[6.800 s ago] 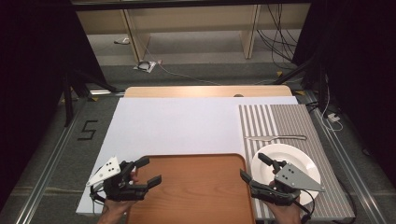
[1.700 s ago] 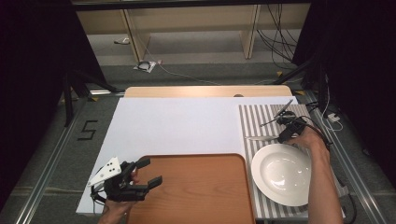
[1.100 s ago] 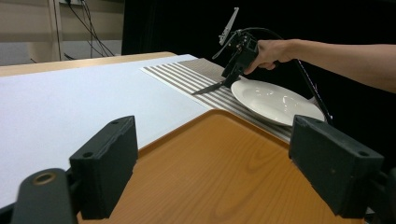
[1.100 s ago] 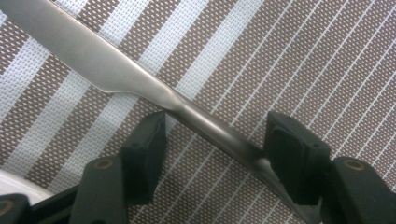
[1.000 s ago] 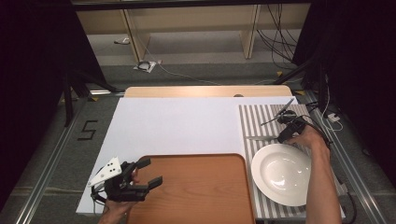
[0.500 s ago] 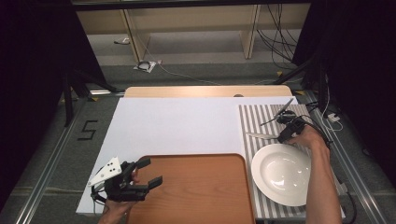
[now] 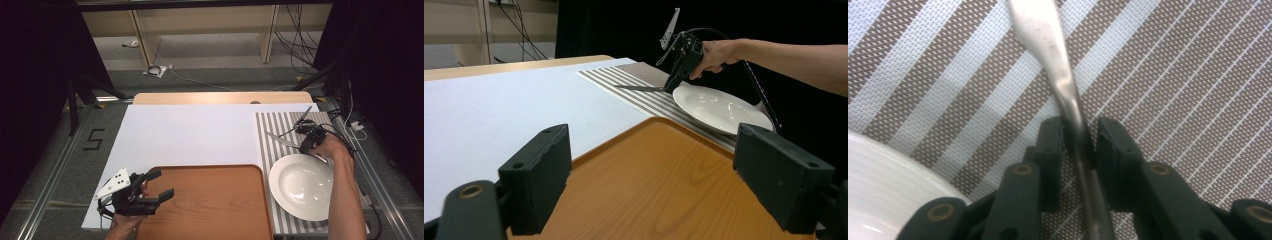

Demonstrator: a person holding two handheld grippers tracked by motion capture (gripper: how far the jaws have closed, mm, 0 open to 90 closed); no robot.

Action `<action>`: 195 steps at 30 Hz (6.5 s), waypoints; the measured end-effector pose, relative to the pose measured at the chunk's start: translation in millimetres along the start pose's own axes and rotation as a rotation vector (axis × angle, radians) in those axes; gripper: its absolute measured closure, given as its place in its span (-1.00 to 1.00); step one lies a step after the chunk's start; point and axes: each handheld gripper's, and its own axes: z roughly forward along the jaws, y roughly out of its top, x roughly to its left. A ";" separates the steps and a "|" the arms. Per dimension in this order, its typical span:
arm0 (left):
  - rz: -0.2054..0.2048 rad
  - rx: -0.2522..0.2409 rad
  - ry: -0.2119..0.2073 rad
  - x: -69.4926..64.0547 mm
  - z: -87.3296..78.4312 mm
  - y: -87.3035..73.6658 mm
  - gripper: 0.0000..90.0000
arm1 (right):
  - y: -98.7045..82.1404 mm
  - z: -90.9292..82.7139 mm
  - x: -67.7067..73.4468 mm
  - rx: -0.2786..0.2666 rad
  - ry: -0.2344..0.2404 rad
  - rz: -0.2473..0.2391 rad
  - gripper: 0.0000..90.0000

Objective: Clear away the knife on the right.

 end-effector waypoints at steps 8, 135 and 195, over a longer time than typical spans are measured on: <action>0.003 0.002 -0.002 -0.8 0.2 0.0 -0.65 | 0.7 -0.2 2.4 0.007 0.007 -0.003 0.76; 0.009 -0.011 -0.001 -2.0 -2.5 1.8 -0.65 | -71.1 -73.1 260.6 -0.502 0.395 -0.143 0.79; 0.004 -0.012 0.003 -1.3 -2.8 1.8 -0.65 | -69.2 -56.0 290.8 -0.322 0.270 -0.266 0.60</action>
